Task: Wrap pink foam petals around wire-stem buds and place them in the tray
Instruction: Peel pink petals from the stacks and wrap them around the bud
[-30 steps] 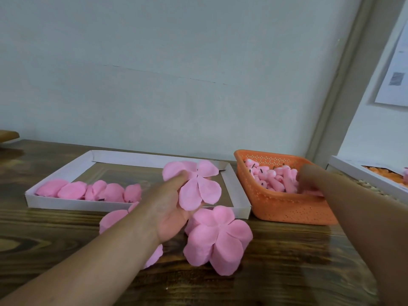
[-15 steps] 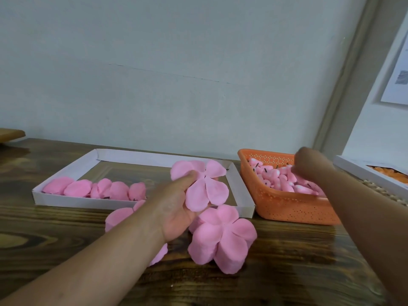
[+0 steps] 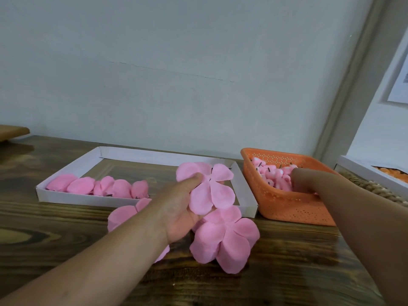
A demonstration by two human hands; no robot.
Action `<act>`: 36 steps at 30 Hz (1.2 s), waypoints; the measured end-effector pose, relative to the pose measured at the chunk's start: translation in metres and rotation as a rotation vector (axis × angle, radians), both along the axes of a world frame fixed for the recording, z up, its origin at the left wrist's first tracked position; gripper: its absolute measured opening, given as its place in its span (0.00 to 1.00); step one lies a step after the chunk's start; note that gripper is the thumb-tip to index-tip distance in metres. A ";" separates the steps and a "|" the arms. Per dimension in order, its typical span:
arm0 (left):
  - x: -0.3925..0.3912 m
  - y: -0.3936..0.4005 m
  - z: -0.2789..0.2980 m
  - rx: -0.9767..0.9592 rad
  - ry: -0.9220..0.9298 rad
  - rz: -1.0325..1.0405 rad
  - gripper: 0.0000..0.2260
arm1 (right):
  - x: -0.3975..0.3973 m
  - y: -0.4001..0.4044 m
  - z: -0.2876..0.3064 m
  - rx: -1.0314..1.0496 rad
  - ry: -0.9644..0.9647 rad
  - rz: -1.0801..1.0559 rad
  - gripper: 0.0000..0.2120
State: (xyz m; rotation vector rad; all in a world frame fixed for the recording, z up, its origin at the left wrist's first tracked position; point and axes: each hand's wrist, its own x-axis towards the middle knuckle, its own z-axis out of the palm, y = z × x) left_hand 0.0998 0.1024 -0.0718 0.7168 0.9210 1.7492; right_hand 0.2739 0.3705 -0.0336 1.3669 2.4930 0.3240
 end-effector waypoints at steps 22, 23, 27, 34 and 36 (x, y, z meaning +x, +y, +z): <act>0.002 -0.002 0.000 -0.115 -0.024 0.053 0.08 | 0.012 0.003 0.014 0.165 0.159 -0.016 0.04; 0.002 -0.002 0.000 -0.117 -0.021 0.059 0.08 | 0.009 0.000 0.019 0.226 0.285 -0.021 0.03; 0.002 -0.002 -0.001 -0.111 -0.018 0.066 0.08 | -0.004 -0.056 0.038 0.071 1.239 0.154 0.05; 0.007 -0.001 0.003 -0.135 -0.131 0.058 0.09 | -0.029 -0.176 0.022 -0.553 1.633 0.603 0.08; 0.007 -0.002 0.002 -0.133 -0.133 0.050 0.09 | -0.035 -0.181 0.016 -0.487 1.571 0.629 0.09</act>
